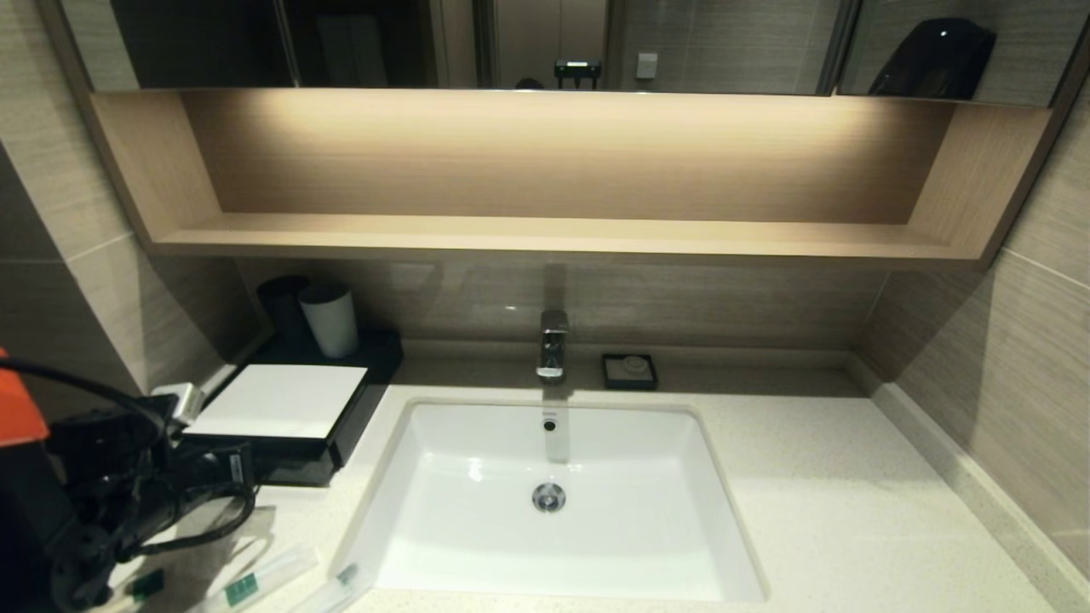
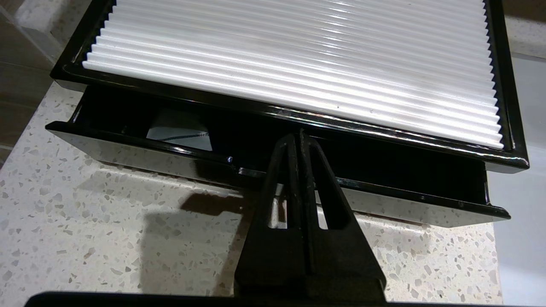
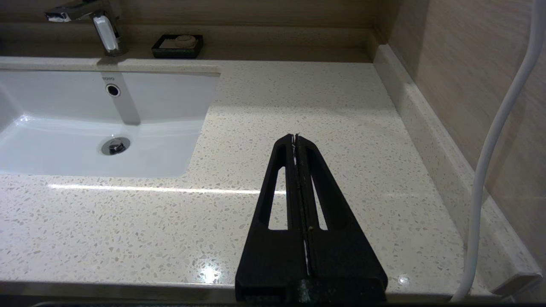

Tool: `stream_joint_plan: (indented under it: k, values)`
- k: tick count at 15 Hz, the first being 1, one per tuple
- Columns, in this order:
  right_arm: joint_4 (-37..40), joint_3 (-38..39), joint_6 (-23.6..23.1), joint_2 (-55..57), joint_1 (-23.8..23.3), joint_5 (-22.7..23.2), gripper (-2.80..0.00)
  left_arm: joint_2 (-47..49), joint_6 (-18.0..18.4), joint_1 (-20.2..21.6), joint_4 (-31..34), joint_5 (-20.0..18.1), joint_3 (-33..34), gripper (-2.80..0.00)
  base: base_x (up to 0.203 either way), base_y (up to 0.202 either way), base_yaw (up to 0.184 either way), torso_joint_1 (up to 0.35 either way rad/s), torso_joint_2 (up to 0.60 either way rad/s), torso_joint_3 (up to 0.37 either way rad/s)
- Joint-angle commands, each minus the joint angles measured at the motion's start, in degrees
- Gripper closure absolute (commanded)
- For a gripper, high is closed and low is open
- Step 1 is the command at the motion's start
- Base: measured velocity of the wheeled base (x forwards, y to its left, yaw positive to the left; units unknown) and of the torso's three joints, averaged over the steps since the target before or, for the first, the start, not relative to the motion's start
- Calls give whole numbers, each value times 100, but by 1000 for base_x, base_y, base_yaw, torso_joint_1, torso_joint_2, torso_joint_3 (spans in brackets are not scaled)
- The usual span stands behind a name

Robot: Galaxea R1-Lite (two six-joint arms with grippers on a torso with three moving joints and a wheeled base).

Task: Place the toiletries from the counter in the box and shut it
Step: Open the drawer

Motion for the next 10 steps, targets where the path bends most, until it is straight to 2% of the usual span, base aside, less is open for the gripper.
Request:
stream_joint_plan:
  k: [1,7,10]
  values:
    - [0,1,-4,0,0,-1,0,101,14,11,-106,-3,36,0,0,0,0,0,0,0]
    - [0,1,-4,0,0,-1,0,401,59,11,-697,-3,231,0,0,0,0,0,0,0]
    - [0,1,-4,0,0,-1,0,410,58,11,-724,-3,240,0,0,0,0,0,0,0]
